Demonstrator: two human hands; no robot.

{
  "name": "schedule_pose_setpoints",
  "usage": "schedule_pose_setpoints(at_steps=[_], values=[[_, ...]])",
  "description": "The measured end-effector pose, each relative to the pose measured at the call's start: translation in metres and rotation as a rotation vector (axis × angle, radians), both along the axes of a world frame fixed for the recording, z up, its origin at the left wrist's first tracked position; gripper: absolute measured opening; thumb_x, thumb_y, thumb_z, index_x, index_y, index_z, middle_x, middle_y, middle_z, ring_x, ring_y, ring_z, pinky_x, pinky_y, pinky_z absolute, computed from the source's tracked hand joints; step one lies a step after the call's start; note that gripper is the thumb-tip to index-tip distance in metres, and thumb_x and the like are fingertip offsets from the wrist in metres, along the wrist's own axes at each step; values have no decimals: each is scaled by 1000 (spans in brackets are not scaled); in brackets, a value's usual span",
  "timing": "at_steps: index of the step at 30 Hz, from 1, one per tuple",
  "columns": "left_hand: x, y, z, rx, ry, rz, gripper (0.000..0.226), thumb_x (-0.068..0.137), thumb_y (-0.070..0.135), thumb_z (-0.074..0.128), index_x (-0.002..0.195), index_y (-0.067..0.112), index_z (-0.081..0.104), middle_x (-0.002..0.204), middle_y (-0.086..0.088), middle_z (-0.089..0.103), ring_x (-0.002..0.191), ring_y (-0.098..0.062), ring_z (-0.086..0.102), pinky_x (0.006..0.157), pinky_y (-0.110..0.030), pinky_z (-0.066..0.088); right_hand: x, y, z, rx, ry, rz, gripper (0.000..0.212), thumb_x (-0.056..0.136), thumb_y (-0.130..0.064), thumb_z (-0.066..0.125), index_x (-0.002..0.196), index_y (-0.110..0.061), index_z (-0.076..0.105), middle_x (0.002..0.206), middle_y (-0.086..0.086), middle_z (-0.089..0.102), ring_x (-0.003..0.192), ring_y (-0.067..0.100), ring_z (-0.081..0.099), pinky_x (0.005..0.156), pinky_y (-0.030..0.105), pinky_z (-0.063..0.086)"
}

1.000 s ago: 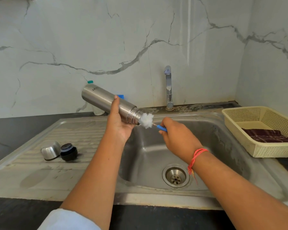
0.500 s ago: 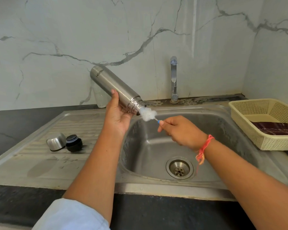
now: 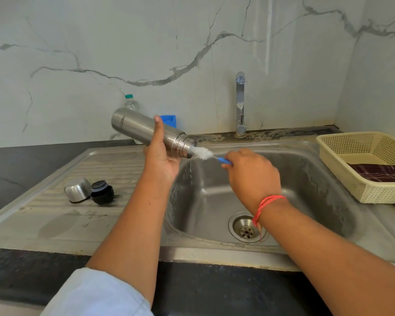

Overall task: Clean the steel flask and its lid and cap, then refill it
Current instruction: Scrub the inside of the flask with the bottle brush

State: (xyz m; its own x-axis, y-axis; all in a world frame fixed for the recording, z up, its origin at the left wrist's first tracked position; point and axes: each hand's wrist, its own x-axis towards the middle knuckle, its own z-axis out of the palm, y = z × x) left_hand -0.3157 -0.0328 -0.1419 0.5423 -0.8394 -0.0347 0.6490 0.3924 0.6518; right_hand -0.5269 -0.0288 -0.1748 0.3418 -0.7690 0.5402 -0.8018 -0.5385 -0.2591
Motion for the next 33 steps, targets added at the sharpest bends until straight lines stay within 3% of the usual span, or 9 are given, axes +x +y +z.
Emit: schedule_pose_setpoints(at_steps=[3, 5, 8, 11, 14, 17, 21, 26, 33], values=[[3, -4, -2, 4, 3, 43, 81, 65, 30, 97, 132, 4, 60, 110, -15, 70, 97, -32, 72, 88, -59, 59, 3, -2, 3, -186, 54, 16, 20, 101, -27, 53, 92, -16, 67, 86, 5, 59, 80, 33, 61, 57, 36, 40], [6, -6, -5, 16, -11, 39, 57, 77, 23, 89, 124, 7, 62, 98, -13, 69, 85, -29, 71, 79, -52, 61, 3, 0, 5, -34, 71, 98, 28, 106, -35, 43, 87, -21, 59, 85, 2, 56, 80, 29, 59, 59, 34, 37], [7, -4, -7, 16, -24, -10, 31, 88, 21, 78, 111, 9, 61, 83, -9, 65, 68, -22, 67, 65, -40, 61, 3, 0, 11, 466, -154, 307, 43, 106, -42, 43, 82, -14, 66, 65, 6, 52, 55, 19, 53, 50, 28, 38], [4, -1, -6, -10, -17, -52, 33, 91, 25, 73, 115, 8, 58, 82, -10, 64, 67, -20, 66, 63, -34, 60, -5, -1, 18, 1204, -589, 468, 43, 105, -45, 47, 95, -10, 70, 59, -4, 32, 42, 7, 20, 36, 19, 16], [-1, 1, -6, -33, -16, -72, 40, 90, 27, 73, 121, 7, 58, 91, -12, 69, 74, -21, 69, 68, -35, 61, -14, -3, 15, 1447, -679, 511, 42, 105, -46, 46, 103, -10, 66, 61, -6, 26, 46, 5, 16, 36, 17, 13], [-3, 2, -7, -3, -11, -70, 51, 85, 26, 78, 129, 8, 59, 95, -11, 70, 80, -24, 70, 72, -41, 61, -13, -5, 5, 1291, -667, 505, 39, 102, -44, 54, 106, -9, 68, 62, -5, 37, 48, 7, 21, 40, 20, 17], [0, 1, -4, 41, -32, -45, 57, 87, 22, 81, 136, 7, 55, 117, -16, 72, 98, -30, 74, 81, -53, 62, -6, -7, -8, 546, -445, 340, 18, 90, -32, 74, 91, -18, 64, 70, -6, 61, 57, 10, 52, 54, 21, 42], [-2, 1, -4, -14, 25, -79, 56, 86, 9, 73, 137, 5, 51, 125, -23, 67, 111, -39, 70, 94, -66, 54, -6, -6, 1, 5, 9, -29, 15, 100, -31, 55, 99, -19, 64, 99, 6, 62, 88, 34, 63, 67, 37, 41], [1, 2, 0, -20, 64, -19, 64, 83, 46, 84, 128, 7, 60, 86, -11, 72, 80, -28, 73, 86, -56, 60, 3, 8, 10, 126, -18, 169, 34, 106, -39, 40, 89, -18, 62, 91, 6, 65, 88, 32, 62, 65, 34, 39]])
